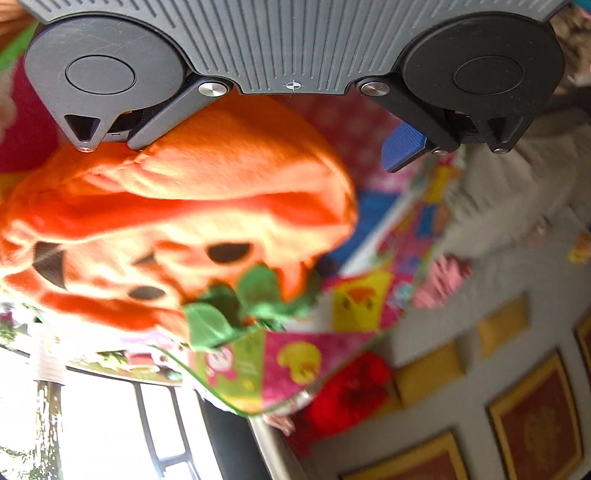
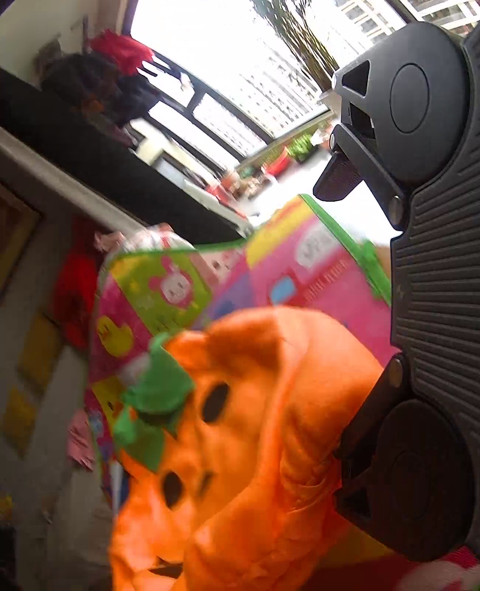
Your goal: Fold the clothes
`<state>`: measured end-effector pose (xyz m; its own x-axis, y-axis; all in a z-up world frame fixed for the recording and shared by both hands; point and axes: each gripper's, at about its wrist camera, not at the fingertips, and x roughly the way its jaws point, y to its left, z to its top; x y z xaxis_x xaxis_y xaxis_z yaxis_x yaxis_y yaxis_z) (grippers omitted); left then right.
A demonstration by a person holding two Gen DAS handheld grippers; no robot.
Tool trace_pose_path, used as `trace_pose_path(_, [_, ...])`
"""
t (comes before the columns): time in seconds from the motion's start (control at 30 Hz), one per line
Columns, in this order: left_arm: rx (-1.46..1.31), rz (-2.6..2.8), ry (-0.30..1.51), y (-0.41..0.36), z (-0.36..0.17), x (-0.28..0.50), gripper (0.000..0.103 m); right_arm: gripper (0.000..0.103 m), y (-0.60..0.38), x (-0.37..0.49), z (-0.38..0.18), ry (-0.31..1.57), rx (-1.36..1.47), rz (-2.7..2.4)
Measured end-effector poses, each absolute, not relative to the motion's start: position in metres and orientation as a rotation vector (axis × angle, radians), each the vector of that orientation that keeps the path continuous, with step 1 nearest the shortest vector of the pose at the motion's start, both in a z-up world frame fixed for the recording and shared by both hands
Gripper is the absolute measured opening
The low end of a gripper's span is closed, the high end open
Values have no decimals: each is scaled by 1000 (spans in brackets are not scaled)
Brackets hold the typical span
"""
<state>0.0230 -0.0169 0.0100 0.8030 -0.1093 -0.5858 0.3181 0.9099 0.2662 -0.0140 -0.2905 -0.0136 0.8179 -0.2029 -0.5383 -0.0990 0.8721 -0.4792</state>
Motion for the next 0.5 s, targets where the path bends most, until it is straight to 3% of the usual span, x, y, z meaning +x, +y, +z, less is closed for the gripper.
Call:
trace_pose_path(0.13, [256,-343,629,-2,25,12,103,103,-293,-43,-1,626,-399,121])
trace_pose_path(0.3, [129,-471,590,-3,57,5,103,103,-300,-61,57,480,-269,247])
trace_pose_path(0.5, [77,-480,539,-31,77,51,103,103,-320,17,84,531,36,274])
